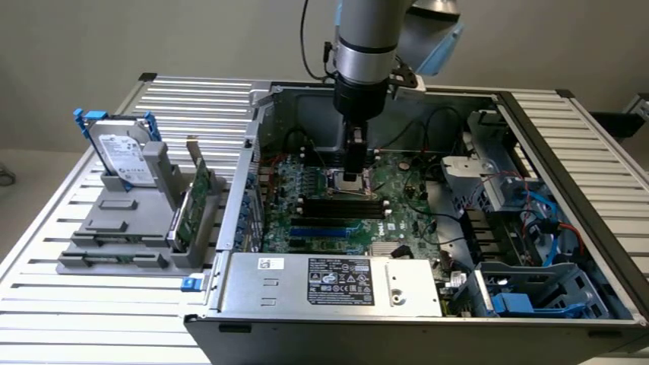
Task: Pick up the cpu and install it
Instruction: 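Close the cpu cover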
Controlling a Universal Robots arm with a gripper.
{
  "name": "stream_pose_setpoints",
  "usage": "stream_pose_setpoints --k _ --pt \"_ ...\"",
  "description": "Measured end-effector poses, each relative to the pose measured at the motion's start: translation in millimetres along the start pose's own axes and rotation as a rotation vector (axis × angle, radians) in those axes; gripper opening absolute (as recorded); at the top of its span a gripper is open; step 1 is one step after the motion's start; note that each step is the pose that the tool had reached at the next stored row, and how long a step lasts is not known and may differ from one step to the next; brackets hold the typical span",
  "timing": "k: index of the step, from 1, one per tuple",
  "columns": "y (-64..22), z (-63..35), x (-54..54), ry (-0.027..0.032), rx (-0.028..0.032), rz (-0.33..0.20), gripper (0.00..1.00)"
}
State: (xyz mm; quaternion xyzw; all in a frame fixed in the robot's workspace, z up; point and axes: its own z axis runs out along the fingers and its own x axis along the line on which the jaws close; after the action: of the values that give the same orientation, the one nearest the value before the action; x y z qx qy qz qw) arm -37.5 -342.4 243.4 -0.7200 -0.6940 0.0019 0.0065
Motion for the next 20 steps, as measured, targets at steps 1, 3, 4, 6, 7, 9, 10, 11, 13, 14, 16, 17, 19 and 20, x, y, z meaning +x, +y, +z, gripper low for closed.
stream_pose_setpoints --k 1,3,4,6,7,9,10,11,13,14,16,17,19,20 --pt "0.1 -0.2 0.0 0.0001 0.0000 0.000 0.88" --pt "0.2 -0.3 0.1 0.0003 -0.0001 0.000 0.95" --pt "0.4 -0.9 0.0 -0.0003 0.0001 0.000 0.95" --pt "1.3 -3.4 0.0 -0.0002 0.0001 0.000 0.86" --pt "2.1 -5.6 0.1 -0.0002 0.0005 0.000 0.86" --pt "4.1 -9.7 0.2 -0.0002 0.0042 0.000 0.74" --pt "5.5 -12.1 0.3 -0.0002 0.0055 0.000 0.74" --pt "6.7 -14.4 0.3 -0.0002 0.0063 0.001 0.68" --pt "9.5 -18.7 0.4 0.0015 0.0075 0.001 0.56" --pt "10.8 -20.2 0.4 0.0031 0.0079 0.000 0.56" --pt "13.8 -21.8 0.1 0.0089 0.0084 0.000 0.44" --pt "15.8 -22.3 0.1 0.0131 0.0086 0.000 0.44" --pt "20.8 -23.3 -0.1 0.0226 0.0091 0.000 0.33" --pt "24.1 -23.8 -0.3 0.0288 0.0095 0.000 0.27"
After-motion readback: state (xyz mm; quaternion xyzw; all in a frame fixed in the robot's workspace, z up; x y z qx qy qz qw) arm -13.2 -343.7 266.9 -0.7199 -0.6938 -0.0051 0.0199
